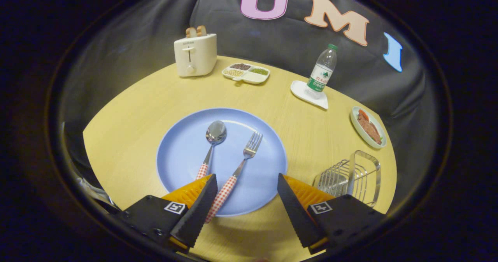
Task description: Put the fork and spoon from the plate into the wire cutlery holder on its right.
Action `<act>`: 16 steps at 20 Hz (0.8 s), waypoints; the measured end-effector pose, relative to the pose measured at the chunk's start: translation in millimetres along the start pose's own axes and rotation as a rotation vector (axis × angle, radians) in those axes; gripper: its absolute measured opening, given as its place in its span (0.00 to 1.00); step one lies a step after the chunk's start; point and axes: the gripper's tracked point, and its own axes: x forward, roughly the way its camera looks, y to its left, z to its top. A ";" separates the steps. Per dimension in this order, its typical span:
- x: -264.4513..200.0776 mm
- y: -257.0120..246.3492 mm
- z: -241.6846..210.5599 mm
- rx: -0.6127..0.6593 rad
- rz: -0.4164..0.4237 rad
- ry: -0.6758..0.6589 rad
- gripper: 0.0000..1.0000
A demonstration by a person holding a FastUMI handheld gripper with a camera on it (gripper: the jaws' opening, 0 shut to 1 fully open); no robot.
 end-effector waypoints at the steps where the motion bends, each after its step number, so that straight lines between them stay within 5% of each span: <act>1: 1.7 -1.0 -2.9 -0.004 -0.003 0.014 1.00; 16: 6.3 -7.1 -5.5 -0.059 -0.008 0.038 0.79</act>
